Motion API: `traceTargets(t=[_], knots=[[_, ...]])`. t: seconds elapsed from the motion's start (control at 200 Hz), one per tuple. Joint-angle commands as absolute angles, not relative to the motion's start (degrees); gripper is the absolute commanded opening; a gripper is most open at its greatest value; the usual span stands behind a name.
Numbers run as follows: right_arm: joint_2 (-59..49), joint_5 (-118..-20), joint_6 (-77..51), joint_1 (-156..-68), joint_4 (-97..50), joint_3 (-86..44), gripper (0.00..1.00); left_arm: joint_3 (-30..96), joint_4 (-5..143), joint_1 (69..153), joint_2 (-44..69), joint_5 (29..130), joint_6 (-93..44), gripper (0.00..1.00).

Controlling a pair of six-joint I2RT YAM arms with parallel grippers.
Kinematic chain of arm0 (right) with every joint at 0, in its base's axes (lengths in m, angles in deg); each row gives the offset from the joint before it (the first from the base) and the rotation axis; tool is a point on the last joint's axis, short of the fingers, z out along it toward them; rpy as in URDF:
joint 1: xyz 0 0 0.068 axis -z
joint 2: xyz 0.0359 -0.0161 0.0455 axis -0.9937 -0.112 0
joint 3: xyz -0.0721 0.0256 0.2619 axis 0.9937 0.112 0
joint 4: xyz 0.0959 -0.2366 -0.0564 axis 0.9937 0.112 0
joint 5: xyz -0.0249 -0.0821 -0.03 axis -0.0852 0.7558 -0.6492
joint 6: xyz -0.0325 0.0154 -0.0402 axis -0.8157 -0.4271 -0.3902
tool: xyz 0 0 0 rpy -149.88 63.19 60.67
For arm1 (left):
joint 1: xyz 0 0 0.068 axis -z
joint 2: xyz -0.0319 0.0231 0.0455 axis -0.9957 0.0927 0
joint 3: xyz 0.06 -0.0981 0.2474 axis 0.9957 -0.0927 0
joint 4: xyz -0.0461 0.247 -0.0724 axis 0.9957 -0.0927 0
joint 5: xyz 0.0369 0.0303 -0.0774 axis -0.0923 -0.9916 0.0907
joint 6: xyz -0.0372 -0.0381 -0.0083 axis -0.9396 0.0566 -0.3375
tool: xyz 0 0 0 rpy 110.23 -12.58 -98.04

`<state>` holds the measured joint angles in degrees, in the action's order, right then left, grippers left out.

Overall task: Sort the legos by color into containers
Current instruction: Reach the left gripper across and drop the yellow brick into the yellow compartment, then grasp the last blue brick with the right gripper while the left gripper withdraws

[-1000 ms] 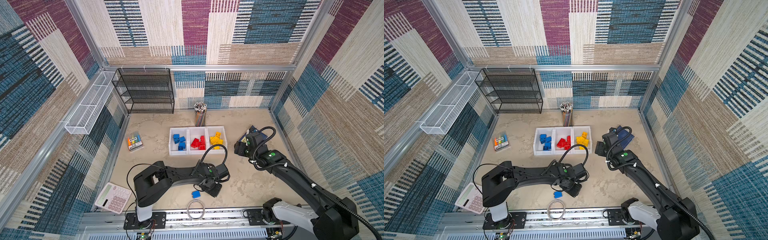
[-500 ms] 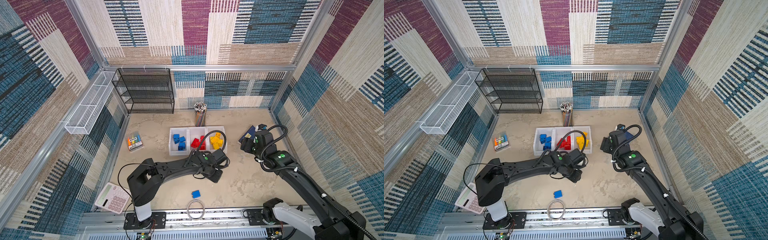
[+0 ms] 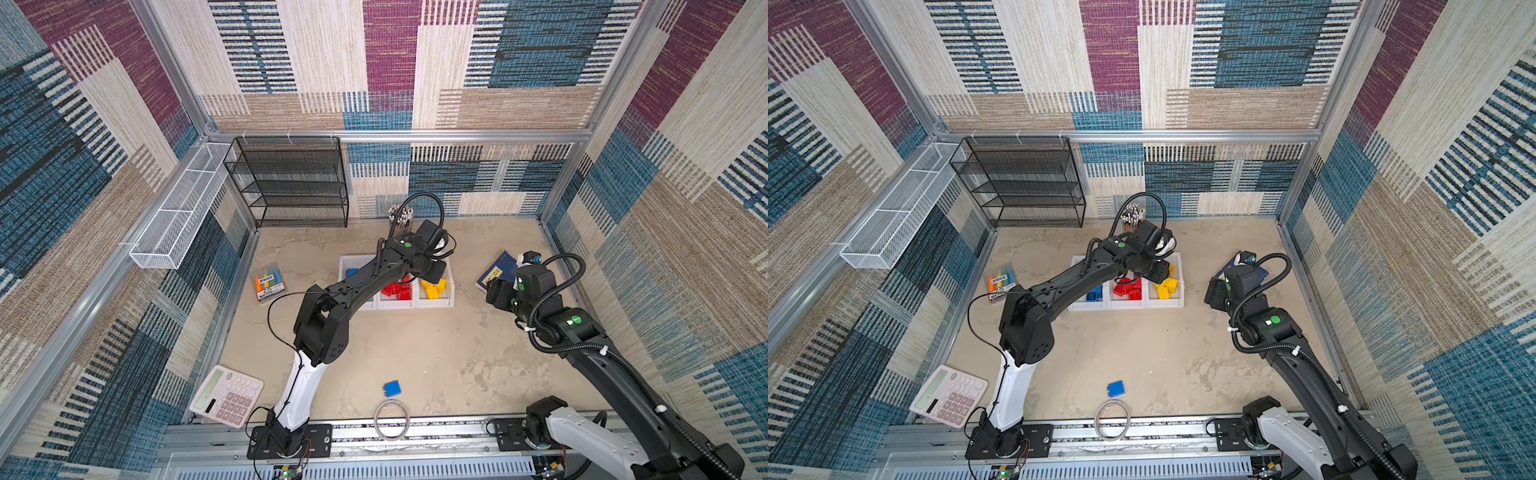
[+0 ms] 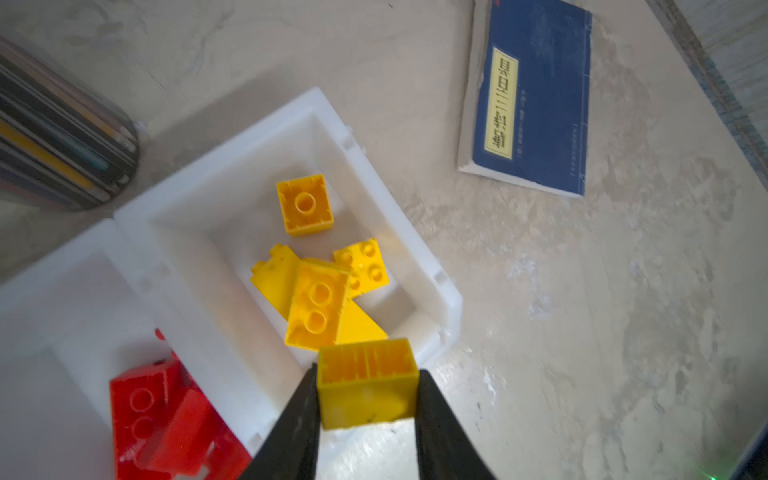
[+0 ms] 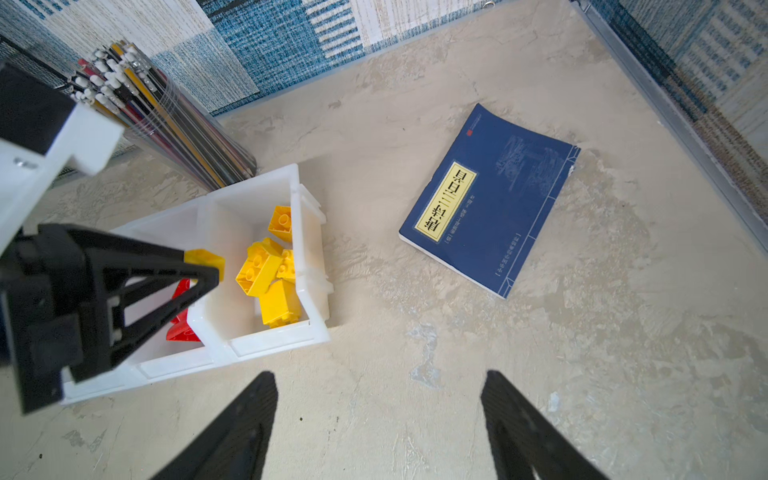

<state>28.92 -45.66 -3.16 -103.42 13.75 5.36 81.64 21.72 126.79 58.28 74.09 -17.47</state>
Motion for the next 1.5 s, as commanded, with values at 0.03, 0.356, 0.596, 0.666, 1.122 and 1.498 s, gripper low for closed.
traceTargets(t=[0.03,0.356,0.596,0.666,1.122,1.498], knots=[[29.0,-45.4,-3.6,-103.4,15.3,4.3,0.8,87.6,18.0,125.0,62.7,73.9,-15.4,0.37],[28.4,-46.4,-4.3,-103.4,15.3,4.1,0.82,93.6,18.6,122.7,66.7,74.0,-16.0,0.54],[26.2,-48.1,-9.0,-103.4,14.3,0.6,0.84,87.6,21.1,122.3,60.9,75.3,-16.9,0.58],[24.9,-49.8,-10.1,-103.4,14.1,0.0,0.84,80.5,24.7,121.8,55.5,75.7,-17.7,0.58],[9.1,-51.0,0.3,-124.7,14.8,-1.3,0.81,23.4,37.3,109.3,11.7,75.2,-25.4,0.59],[-12.6,-53.7,6.3,-145.1,20.7,-13.9,0.81,6.8,37.0,105.7,-8.2,71.2,-30.5,0.61]])
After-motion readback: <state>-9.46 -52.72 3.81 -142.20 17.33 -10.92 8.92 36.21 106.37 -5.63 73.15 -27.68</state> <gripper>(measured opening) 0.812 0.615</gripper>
